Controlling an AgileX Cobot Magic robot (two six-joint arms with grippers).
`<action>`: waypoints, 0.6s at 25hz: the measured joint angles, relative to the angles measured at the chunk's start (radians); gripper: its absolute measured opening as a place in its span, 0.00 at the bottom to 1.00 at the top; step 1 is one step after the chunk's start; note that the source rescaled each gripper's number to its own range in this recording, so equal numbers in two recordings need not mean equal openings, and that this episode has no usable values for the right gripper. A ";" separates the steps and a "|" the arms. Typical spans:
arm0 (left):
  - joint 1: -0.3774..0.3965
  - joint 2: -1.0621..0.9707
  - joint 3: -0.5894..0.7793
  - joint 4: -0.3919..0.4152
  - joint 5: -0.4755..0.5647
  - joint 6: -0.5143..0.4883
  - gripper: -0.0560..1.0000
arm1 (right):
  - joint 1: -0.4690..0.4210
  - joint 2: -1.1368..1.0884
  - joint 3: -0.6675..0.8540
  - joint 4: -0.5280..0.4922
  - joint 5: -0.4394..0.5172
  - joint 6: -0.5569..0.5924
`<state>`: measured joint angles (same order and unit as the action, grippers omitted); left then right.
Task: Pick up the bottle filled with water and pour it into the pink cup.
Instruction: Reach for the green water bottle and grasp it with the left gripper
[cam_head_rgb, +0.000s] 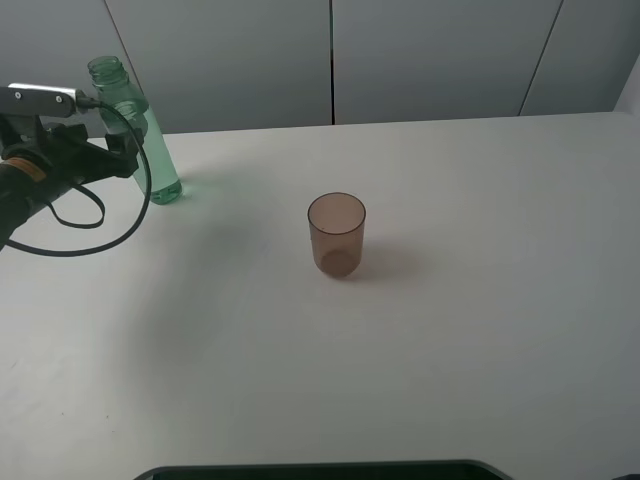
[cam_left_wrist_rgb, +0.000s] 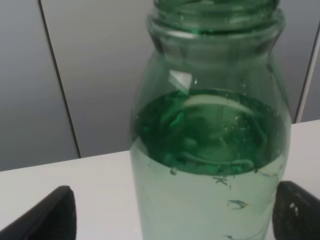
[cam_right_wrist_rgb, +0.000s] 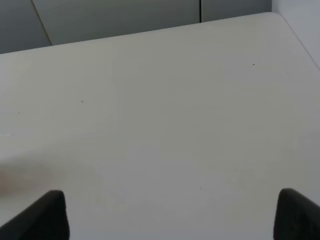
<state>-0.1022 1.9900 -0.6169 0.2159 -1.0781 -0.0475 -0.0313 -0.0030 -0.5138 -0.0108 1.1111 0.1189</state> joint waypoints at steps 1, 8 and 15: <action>0.000 0.010 -0.009 0.007 0.000 0.000 1.00 | 0.000 0.000 0.000 0.000 0.000 0.000; -0.006 0.068 -0.077 0.045 0.000 -0.012 1.00 | 0.000 0.000 0.000 0.000 0.000 0.000; -0.006 0.131 -0.161 0.106 0.000 -0.049 1.00 | 0.000 0.000 0.000 0.000 0.000 0.000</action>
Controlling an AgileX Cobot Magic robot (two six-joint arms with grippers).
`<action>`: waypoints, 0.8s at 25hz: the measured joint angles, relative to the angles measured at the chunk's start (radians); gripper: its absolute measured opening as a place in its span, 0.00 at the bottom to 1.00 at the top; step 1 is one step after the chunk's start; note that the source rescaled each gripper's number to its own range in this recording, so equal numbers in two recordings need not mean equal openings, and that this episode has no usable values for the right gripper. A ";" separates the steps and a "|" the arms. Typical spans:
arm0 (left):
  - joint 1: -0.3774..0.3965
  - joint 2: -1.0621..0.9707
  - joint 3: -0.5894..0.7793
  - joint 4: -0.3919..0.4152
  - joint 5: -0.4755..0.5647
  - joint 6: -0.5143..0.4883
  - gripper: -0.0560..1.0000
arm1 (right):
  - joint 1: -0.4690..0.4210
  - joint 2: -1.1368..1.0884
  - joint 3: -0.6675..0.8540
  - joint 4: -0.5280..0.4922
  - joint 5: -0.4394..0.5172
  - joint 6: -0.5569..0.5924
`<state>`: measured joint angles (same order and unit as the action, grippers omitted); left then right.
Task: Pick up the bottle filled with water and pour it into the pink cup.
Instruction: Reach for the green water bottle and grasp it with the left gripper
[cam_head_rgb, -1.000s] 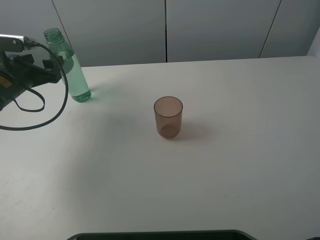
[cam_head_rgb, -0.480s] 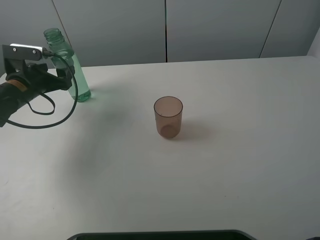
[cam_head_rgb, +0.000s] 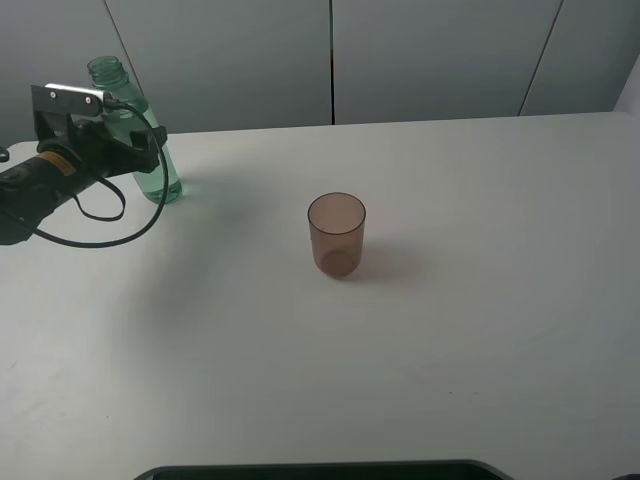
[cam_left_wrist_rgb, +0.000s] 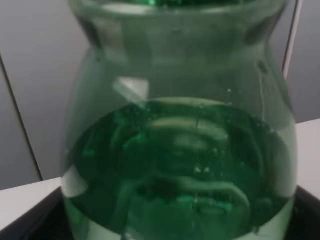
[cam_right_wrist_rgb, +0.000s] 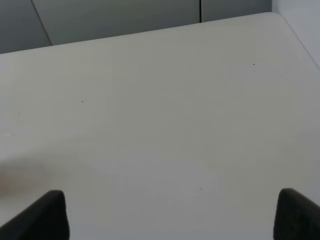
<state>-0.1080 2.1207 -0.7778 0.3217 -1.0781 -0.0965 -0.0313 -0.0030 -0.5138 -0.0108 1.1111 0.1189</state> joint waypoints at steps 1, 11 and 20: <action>0.000 0.011 -0.009 0.002 0.000 -0.001 1.00 | 0.000 0.000 0.000 0.000 0.000 0.000; 0.000 0.064 -0.064 0.049 0.000 -0.005 1.00 | 0.000 0.000 0.000 0.000 0.000 0.000; 0.000 0.066 -0.068 0.072 0.000 -0.005 0.60 | 0.000 0.000 0.000 0.000 0.000 0.000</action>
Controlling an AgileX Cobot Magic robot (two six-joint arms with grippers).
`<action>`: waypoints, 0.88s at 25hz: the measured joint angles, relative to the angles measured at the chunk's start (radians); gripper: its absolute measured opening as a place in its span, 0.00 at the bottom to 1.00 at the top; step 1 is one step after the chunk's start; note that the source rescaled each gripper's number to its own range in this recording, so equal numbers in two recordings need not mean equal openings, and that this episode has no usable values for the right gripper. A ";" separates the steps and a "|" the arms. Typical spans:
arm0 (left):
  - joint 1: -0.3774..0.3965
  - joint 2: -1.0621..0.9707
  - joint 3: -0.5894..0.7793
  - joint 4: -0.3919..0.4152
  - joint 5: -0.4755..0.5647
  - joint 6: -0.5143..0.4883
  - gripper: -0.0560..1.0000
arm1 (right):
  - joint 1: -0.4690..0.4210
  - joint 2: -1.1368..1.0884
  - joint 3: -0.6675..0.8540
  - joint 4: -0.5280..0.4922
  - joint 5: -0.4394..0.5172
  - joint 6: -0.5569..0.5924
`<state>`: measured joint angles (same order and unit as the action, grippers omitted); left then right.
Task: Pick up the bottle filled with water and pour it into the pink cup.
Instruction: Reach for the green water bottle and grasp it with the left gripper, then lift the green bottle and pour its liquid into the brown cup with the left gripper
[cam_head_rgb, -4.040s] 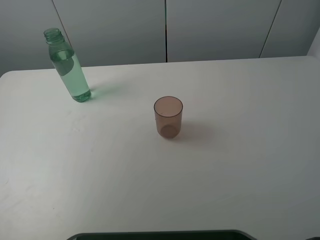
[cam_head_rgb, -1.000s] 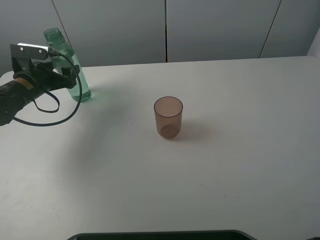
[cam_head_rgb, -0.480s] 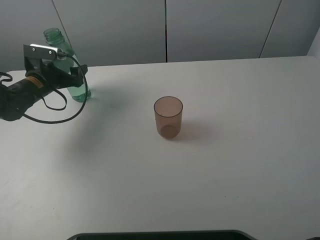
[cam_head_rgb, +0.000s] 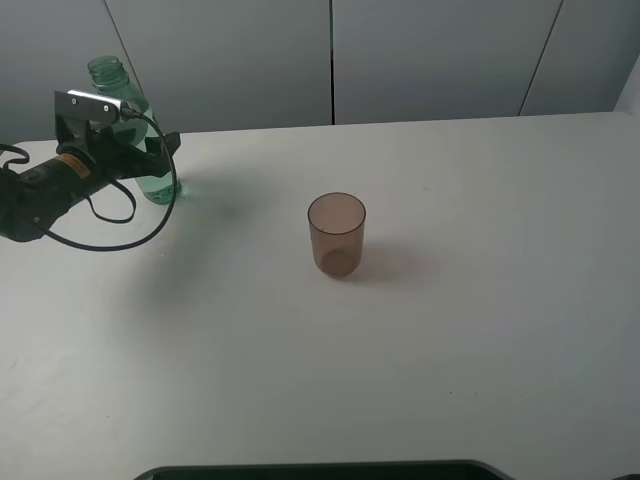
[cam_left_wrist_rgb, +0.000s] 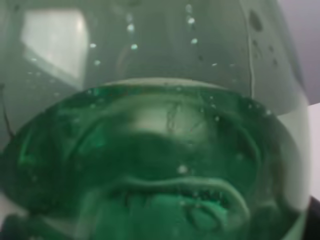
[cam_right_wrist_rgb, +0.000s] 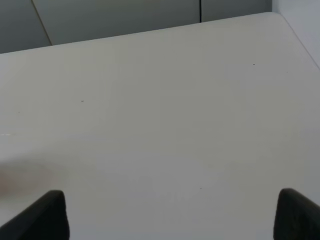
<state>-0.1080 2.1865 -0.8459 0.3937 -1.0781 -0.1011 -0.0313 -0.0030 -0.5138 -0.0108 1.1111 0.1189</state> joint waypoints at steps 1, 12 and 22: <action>0.000 0.000 0.000 0.000 0.000 0.000 0.21 | 0.000 0.000 0.000 0.000 0.000 0.000; 0.000 0.000 -0.003 0.002 -0.002 -0.001 0.07 | 0.000 0.000 0.000 0.000 0.000 0.000; 0.000 0.000 -0.003 0.004 -0.002 -0.001 0.07 | 0.000 0.000 0.000 0.000 0.000 0.000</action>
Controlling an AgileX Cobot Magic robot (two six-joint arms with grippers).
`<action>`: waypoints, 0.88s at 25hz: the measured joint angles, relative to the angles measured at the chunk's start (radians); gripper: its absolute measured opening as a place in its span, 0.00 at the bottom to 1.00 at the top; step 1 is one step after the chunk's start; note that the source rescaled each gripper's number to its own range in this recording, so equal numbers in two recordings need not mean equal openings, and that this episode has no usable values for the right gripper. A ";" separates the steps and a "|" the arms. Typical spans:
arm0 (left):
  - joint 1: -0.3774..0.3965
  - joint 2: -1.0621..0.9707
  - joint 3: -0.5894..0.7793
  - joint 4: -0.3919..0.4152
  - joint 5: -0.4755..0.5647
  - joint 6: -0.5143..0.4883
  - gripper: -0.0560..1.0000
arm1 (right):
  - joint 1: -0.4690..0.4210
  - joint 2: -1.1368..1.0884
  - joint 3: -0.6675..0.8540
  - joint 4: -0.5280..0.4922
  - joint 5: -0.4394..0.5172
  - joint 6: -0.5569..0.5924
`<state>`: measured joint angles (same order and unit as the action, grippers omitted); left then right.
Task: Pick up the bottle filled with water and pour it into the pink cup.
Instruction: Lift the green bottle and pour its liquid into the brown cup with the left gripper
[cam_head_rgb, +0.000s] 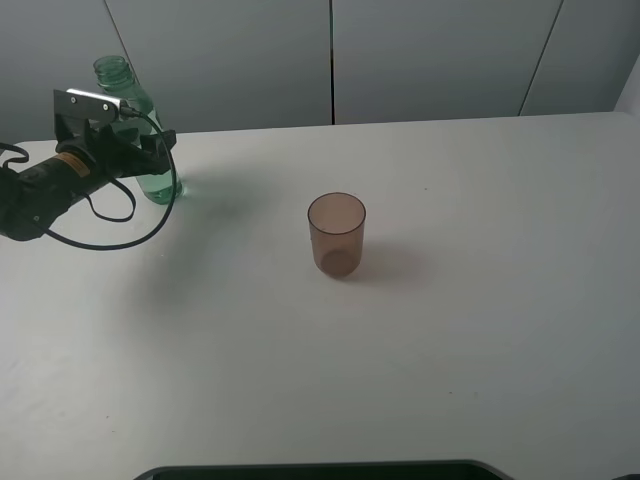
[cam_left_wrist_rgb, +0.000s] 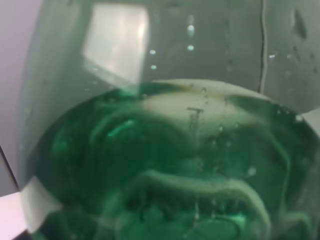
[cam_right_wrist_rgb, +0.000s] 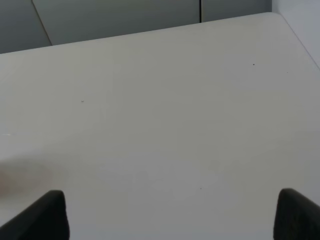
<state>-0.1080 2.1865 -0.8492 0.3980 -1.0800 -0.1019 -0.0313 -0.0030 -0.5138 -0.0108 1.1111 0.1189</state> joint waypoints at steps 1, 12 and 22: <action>0.000 0.000 -0.002 0.000 0.000 0.000 0.07 | 0.000 0.000 0.000 0.000 0.000 0.000; 0.000 -0.047 0.003 0.080 0.072 -0.088 0.07 | 0.000 0.000 0.000 0.000 0.000 0.000; -0.002 -0.231 0.005 0.342 0.133 -0.178 0.06 | 0.000 0.000 0.000 0.000 0.000 0.000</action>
<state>-0.1099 1.9558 -0.8440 0.7398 -0.9470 -0.2799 -0.0313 -0.0030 -0.5138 -0.0108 1.1111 0.1189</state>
